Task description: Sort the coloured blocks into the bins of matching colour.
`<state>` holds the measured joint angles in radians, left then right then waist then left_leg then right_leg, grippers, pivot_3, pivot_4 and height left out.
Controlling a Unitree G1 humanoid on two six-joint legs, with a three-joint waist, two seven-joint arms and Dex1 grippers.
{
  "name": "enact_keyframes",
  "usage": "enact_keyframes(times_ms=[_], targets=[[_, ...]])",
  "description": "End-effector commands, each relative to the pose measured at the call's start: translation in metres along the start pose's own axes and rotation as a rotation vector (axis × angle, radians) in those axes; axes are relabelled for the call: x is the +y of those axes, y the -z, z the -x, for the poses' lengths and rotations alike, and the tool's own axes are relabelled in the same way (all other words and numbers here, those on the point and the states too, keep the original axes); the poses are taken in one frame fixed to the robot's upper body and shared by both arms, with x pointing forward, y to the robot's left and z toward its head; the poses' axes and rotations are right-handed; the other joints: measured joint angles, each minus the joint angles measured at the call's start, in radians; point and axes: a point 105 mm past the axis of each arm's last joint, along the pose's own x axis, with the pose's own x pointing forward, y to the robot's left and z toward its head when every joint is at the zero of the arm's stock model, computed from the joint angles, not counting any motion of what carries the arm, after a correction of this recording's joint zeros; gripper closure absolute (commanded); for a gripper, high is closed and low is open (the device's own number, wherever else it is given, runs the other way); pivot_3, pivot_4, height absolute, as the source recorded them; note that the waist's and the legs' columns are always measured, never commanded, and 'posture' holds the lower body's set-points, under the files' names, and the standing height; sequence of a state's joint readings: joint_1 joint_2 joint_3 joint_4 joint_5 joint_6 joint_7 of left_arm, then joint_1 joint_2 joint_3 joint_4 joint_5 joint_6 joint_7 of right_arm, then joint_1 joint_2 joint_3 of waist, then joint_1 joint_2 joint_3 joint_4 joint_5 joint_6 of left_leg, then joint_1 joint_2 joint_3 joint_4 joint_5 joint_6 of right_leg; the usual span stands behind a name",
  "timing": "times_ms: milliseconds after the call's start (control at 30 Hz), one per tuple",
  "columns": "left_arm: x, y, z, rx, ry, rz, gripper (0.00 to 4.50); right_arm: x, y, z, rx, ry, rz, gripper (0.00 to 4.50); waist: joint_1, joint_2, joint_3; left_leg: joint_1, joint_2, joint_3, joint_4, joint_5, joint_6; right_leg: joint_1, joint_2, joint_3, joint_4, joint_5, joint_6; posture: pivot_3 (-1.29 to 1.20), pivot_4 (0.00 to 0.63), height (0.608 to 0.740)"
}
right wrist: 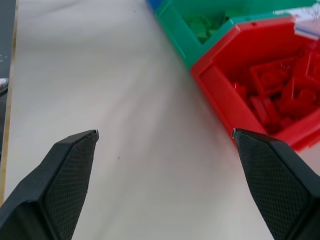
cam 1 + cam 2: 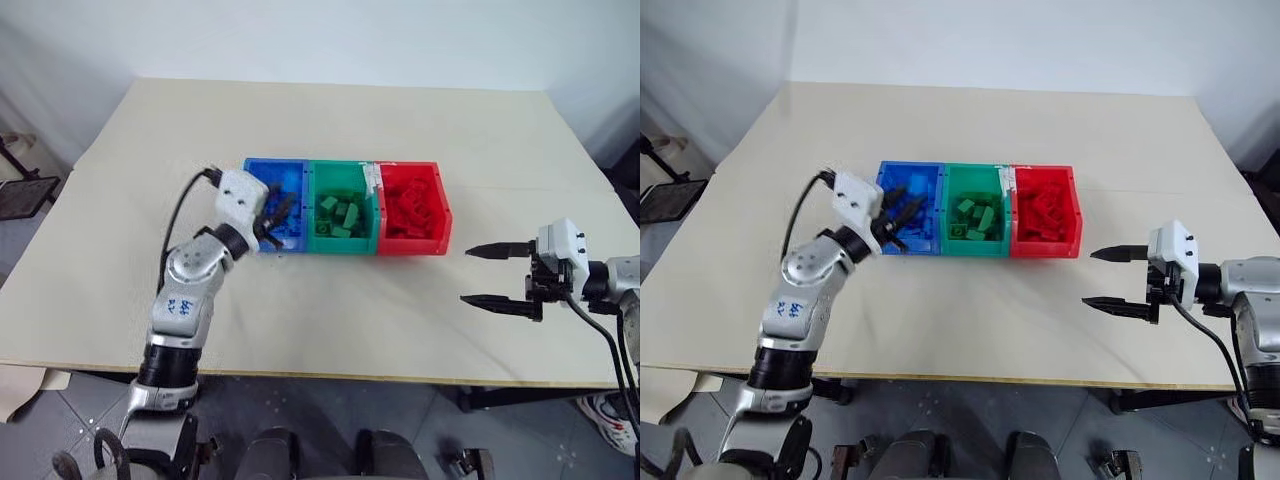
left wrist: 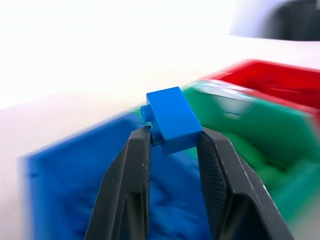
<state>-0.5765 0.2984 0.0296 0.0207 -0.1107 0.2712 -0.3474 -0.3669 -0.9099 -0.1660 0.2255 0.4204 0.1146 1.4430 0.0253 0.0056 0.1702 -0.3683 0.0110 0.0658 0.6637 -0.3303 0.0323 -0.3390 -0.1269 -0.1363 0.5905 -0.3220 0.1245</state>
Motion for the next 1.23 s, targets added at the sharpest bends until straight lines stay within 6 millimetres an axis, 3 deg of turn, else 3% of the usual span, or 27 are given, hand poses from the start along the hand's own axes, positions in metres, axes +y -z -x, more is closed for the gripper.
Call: enact_keyframes(times_ms=[33,67,300,433,533,733,1000,1100,1233], targets=[[0.013,0.001,-0.009,0.006,-0.059,-0.031,3.52,-0.004,-0.014,0.005,-0.027,0.032,0.052,0.0,0.002,0.0,0.0,0.0,0.0,0.0,0.0,0.0,0.0,0.0,0.0,0.0,0.0,0.0,0.0,0.0,0.15,0.74],[0.015,0.003,-0.011,0.008,-0.063,-0.034,3.52,-0.005,-0.015,0.005,-0.028,0.035,0.054,0.0,0.002,0.0,0.0,0.0,0.0,0.0,0.0,0.0,0.0,0.0,0.001,0.0,0.0,0.0,0.0,0.0,0.15,0.74],[0.02,0.007,-0.011,0.026,-0.057,-0.09,1.22,-0.007,-0.016,0.004,-0.031,0.042,0.058,0.0,0.004,-0.001,0.0,-0.001,0.0,-0.001,0.001,0.0,0.0,0.0,0.0,0.0,0.0,0.0,0.001,0.0,0.15,0.74],[0.01,0.006,0.0,0.037,0.064,-0.073,0.02,-0.008,-0.016,0.003,-0.032,0.037,0.059,0.0,0.001,-0.001,0.0,-0.001,0.0,-0.001,0.0,0.0,0.0,-0.001,0.0,0.0,0.0,0.001,0.001,0.0,0.15,0.74],[-0.003,-0.007,0.021,-0.001,0.202,-0.044,0.02,-0.011,-0.018,0.002,-0.039,0.031,0.061,0.0,-0.002,-0.001,0.0,-0.001,0.0,0.0,0.0,0.0,0.0,-0.001,0.001,0.001,0.0,0.001,0.001,0.0,0.15,0.74],[-0.007,-0.006,0.088,0.03,0.446,-0.003,0.02,-0.016,-0.014,0.006,-0.051,0.007,0.029,0.0,-0.006,-0.001,0.0,0.0,0.002,-0.001,0.0,0.0,-0.001,-0.001,0.0,0.004,0.0,0.0,0.0,0.0,0.15,0.74],[0.03,0.012,0.148,0.129,0.408,0.066,0.02,-0.025,-0.002,0.02,-0.009,0.028,-0.002,0.0,-0.005,0.0,0.001,-0.001,0.001,-0.002,0.0,0.0,0.0,-0.001,-0.004,0.006,0.0,0.0,0.0,0.0,0.15,0.74],[0.037,0.017,0.161,0.158,0.398,0.072,0.02,-0.026,0.0,0.019,-0.013,0.027,-0.01,0.0,-0.009,0.0,0.001,-0.001,0.001,-0.001,0.0,0.0,-0.001,-0.001,-0.004,0.005,-0.001,0.0,0.0,0.0,0.15,0.74],[0.041,0.015,0.16,0.128,0.386,0.063,0.02,-0.027,0.002,0.016,-0.017,0.029,-0.016,0.0,-0.007,0.0,0.001,-0.001,0.001,-0.001,0.0,0.0,-0.001,-0.001,-0.005,0.005,0.0,0.0,0.0,0.0,0.15,0.74]])
